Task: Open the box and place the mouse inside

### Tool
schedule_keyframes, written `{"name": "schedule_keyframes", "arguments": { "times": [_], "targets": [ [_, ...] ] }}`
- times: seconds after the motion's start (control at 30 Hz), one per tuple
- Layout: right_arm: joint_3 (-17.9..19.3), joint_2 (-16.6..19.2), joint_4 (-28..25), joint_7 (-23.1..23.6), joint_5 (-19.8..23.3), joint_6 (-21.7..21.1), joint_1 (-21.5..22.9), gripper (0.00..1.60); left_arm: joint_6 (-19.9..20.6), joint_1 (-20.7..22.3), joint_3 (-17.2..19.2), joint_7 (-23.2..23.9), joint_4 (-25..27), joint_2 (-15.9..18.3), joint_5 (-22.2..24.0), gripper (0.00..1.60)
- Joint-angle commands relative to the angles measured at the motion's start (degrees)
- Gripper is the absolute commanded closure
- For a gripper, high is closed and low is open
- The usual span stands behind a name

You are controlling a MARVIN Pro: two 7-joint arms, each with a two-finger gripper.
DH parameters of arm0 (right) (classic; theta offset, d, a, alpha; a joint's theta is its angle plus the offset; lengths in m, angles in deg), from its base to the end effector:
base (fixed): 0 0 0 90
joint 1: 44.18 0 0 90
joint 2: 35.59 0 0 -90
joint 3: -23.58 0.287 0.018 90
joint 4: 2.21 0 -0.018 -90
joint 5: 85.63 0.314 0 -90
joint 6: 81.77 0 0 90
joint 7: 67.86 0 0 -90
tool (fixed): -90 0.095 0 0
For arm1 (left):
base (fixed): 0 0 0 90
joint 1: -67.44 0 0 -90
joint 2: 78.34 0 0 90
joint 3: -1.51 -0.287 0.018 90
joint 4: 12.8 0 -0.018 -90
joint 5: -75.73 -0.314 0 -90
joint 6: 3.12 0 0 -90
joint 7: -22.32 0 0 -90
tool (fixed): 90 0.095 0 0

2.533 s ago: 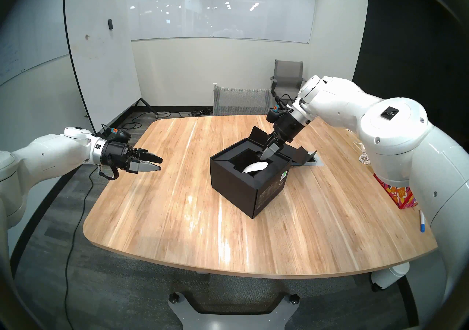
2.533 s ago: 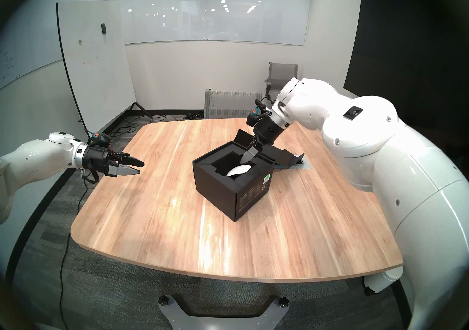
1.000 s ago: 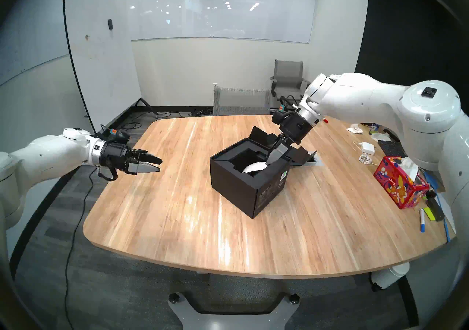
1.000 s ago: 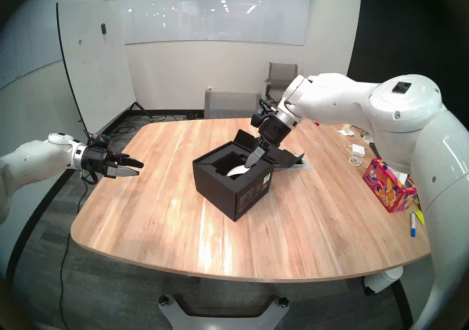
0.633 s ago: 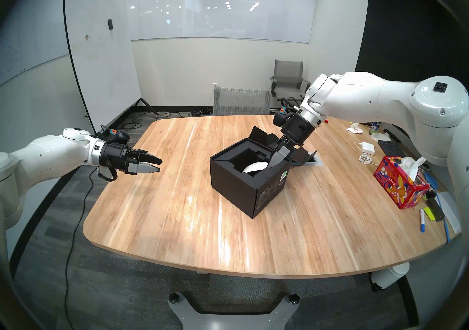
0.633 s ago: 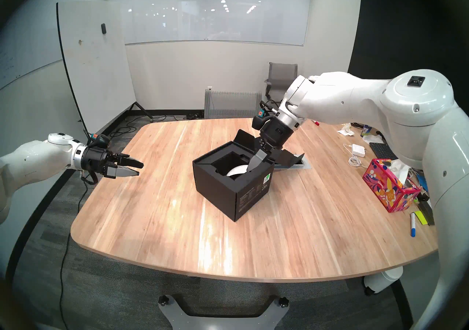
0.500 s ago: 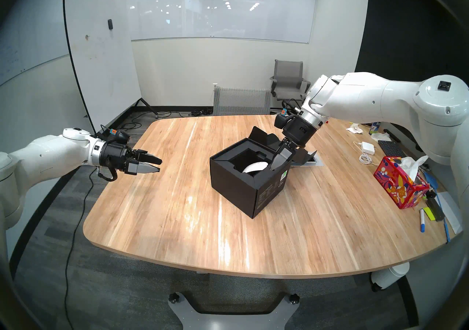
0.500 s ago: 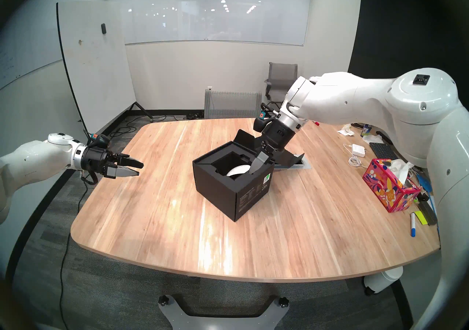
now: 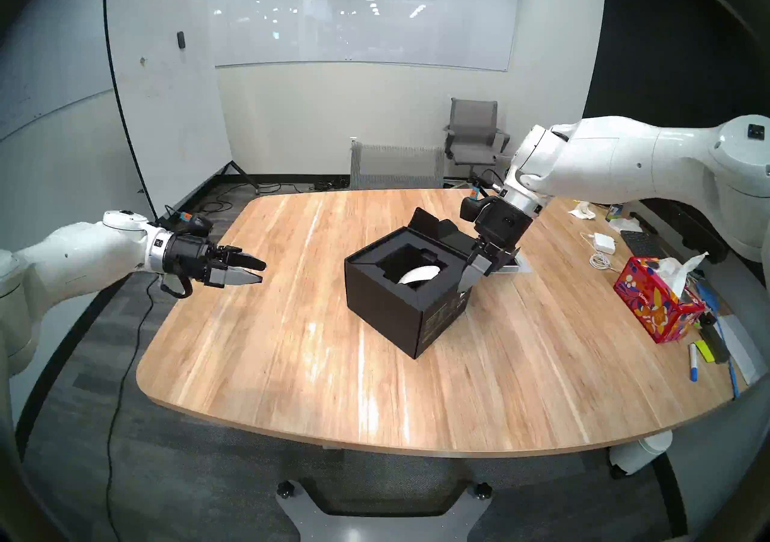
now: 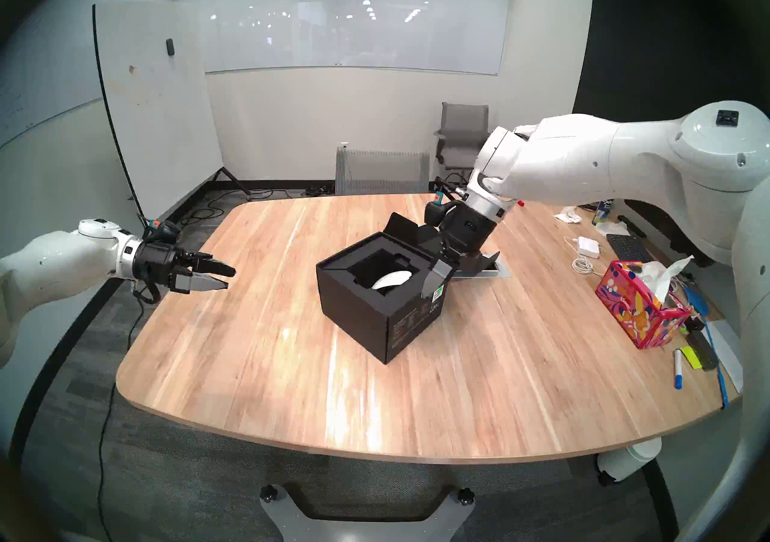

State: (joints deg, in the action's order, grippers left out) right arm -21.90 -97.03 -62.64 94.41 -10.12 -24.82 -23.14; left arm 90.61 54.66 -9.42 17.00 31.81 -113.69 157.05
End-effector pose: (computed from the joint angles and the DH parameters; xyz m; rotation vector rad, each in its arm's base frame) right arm 0.5188 -0.0012 -0.0922 -2.2190 -1.4162 -0.1379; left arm 0.4768 0.2104 -0.1811 1.7769 -0.9677 0.8747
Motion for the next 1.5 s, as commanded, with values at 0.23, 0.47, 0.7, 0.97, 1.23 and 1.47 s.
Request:
{"name": "schedule_keyframes", "arguments": {
  "times": [0.23, 0.47, 0.7, 0.97, 1.23, 1.47],
  "targets": [
    [0.2, 6.8, -12.4, -4.6, 0.3, -5.7, 9.0, 0.0, 0.0, 0.9, 0.5, 0.2, 0.0, 0.0, 0.2, 0.0],
    [-0.7, 11.1, -19.3, -8.5, 0.8, -8.9, 10.8, 0.0, 0.0, 0.9, 0.6, 0.2, 0.0, 0.1, 0.2, 0.0],
    [-1.5, 15.1, -26.2, -12.3, 1.2, -11.4, 13.2, 0.0, 0.0, 0.9, 0.6, 0.2, 0.1, 0.1, 0.2, 0.0],
    [-2.0, 20.0, -33.5, -16.5, 1.8, -13.4, 16.0, 0.0, 0.0, 0.9, 0.6, 0.2, 0.1, 0.1, 0.2, 0.0],
    [-2.1, 24.6, -40.2, -22.7, 2.5, -15.3, 19.1, 0.0, 0.0, 1.0, 0.6, 0.3, 0.1, 0.1, 0.2, 0.0],
    [-1.9, 29.2, -45.9, -28.9, 3.3, -16.8, 21.6, 0.0, 0.1, 1.0, 0.6, 0.3, 0.1, 0.1, 0.3, 0.0]
  ]
}}
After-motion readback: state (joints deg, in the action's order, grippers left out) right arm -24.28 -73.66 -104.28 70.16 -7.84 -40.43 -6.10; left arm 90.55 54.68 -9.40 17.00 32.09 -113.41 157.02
